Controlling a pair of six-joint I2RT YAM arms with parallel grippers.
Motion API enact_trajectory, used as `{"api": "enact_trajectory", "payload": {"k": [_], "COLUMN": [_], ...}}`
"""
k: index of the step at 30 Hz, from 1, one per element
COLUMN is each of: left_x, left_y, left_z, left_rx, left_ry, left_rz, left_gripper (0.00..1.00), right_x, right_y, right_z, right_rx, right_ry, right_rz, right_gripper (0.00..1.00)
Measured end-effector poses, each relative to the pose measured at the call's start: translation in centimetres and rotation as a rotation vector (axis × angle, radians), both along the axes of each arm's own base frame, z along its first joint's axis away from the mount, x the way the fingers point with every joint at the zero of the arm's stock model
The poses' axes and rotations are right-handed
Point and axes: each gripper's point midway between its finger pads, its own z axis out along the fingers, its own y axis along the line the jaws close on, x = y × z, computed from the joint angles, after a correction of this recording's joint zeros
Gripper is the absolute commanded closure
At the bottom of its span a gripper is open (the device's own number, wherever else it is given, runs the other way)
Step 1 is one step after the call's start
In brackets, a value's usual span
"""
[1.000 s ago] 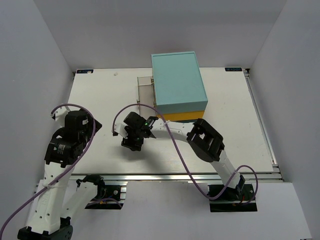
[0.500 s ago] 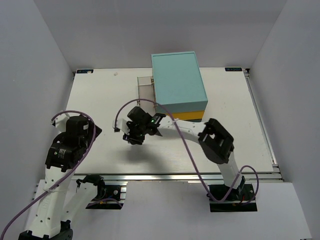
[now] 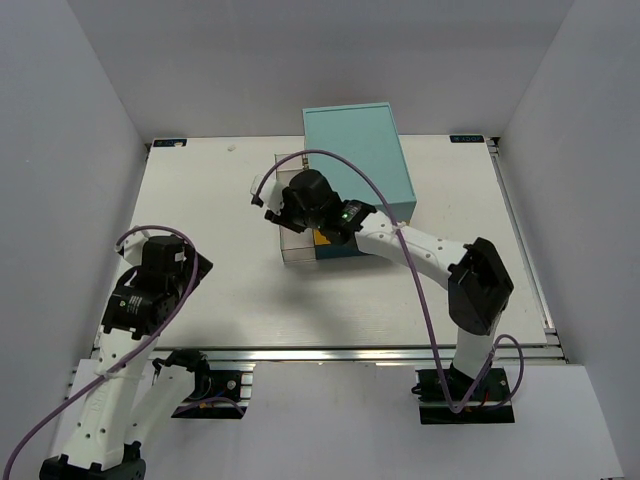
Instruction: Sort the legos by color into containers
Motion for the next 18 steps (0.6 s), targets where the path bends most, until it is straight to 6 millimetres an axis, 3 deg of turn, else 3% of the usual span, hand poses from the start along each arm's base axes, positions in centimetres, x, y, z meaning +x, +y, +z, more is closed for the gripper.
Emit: {"api": "enact_trajectory", "payload": {"k": [6, 14, 18], "left_x": [0.2, -0.4, -0.6], "left_y": [-0.4, -0.5, -0.6], "left_z": [0.2, -0.3, -0.6], "left_rx": [-0.024, -0.041, -0.048], "left_ry": [-0.025, -0.036, -0.031], "left_rz": [-0.009, -0.007, -0.008], "left_gripper": [0.12, 0.12, 0.12], "right_x": [1.8, 3.8, 4.0], "right_y": [0.5, 0.2, -0.3], "right_z": [-0.8, -4.8, -5.7], "right_rx": [-0.053, -0.208, -0.283], "right_ry": [-0.055, -0.062, -0.078], "right_rz": [-0.028, -0.028, -0.007], "right_gripper": [0.92, 0.83, 0.69]}}
